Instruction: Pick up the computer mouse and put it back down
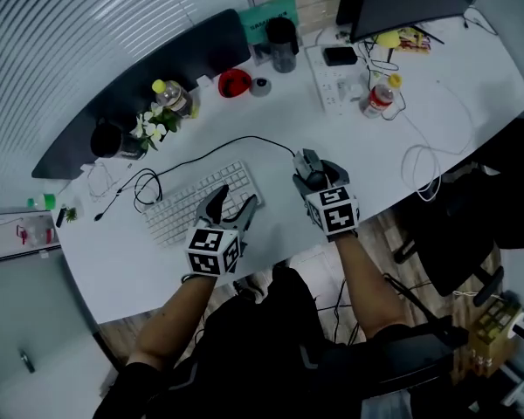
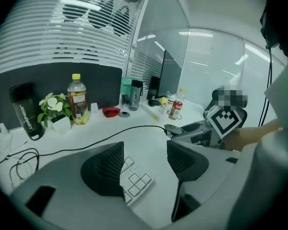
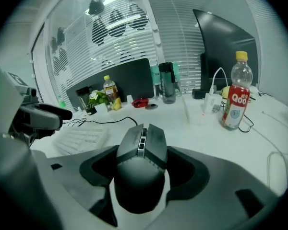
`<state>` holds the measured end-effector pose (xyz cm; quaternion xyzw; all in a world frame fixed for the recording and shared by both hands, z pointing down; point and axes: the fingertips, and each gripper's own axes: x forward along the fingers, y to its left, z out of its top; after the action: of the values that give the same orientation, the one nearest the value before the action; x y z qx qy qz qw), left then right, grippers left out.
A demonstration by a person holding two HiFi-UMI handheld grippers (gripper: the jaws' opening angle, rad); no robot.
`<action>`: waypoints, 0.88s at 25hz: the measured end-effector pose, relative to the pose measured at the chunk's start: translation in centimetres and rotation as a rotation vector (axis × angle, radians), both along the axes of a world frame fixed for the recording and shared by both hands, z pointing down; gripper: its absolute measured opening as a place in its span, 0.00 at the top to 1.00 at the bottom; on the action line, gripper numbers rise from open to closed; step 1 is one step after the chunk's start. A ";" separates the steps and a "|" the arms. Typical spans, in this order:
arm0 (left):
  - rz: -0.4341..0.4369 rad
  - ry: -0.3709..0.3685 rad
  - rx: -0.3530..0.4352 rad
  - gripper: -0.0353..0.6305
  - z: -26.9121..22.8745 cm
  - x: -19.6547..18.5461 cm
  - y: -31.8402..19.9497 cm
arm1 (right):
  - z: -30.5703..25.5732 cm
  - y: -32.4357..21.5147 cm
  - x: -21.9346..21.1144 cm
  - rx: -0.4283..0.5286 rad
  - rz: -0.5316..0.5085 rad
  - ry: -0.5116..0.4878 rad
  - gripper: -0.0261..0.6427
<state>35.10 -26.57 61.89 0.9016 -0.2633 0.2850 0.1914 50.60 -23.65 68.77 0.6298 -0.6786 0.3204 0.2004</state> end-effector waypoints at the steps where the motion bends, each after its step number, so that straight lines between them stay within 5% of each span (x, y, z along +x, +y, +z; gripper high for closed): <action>1: -0.004 -0.005 -0.003 0.50 0.2 -0.1 0.0 | 0.5 0.0 -0.1 -0.009 -0.004 0.003 0.52; 22: -0.014 -0.034 -0.030 0.52 1.2 -2.9 1.8 | 5.5 1.5 -0.6 -0.125 -0.033 0.119 0.51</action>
<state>32.20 -24.74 63.06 0.8917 -0.2688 0.3028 0.2023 49.99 -22.11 74.32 0.6226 -0.6546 0.3208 0.2844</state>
